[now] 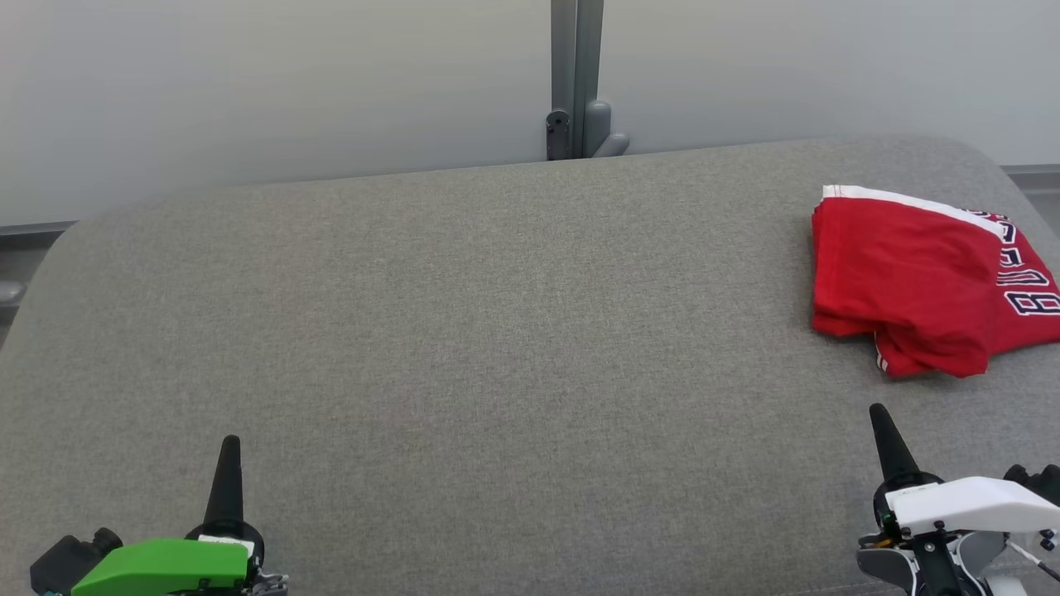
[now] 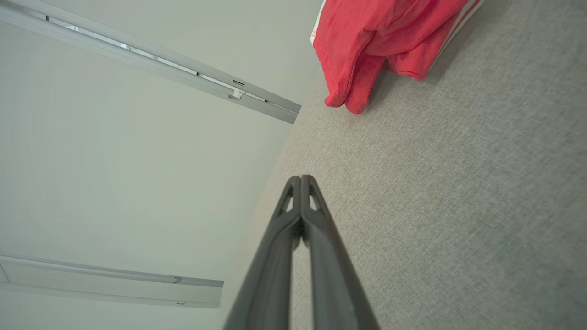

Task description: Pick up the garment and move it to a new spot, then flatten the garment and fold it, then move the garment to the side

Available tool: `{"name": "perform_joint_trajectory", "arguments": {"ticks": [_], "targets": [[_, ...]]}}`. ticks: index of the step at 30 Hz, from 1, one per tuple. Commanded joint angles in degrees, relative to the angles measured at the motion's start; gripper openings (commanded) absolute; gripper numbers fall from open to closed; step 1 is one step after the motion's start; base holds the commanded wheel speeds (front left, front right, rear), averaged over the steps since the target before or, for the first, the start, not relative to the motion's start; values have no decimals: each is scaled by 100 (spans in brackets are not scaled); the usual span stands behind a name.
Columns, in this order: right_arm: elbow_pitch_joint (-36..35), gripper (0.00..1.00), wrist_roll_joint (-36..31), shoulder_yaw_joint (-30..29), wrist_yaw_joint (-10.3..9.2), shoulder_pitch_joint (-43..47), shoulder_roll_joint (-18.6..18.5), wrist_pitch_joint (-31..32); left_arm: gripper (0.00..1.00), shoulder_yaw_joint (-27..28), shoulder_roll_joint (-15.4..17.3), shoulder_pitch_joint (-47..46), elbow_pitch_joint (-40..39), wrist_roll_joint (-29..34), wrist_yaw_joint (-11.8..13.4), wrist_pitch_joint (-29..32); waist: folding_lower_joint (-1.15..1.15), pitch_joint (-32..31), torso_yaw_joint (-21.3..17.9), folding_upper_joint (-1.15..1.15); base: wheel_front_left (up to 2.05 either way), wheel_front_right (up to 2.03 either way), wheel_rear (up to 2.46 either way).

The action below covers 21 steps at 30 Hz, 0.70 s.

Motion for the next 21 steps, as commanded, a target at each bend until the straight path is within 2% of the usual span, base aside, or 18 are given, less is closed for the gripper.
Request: {"name": "perform_joint_trajectory", "arguments": {"ticks": [1,21], "targets": [[-74,0,176,4,-1,-140,-41,44,0,30,51,-147,-33,-167,-2,50,0,4,-3,29,0,0,0],[-97,0,1315,26,-2,-264,-54,307,0,119,44,-358,-10,-1061,-3,320,0,56,-47,37,0,0,0]]}}
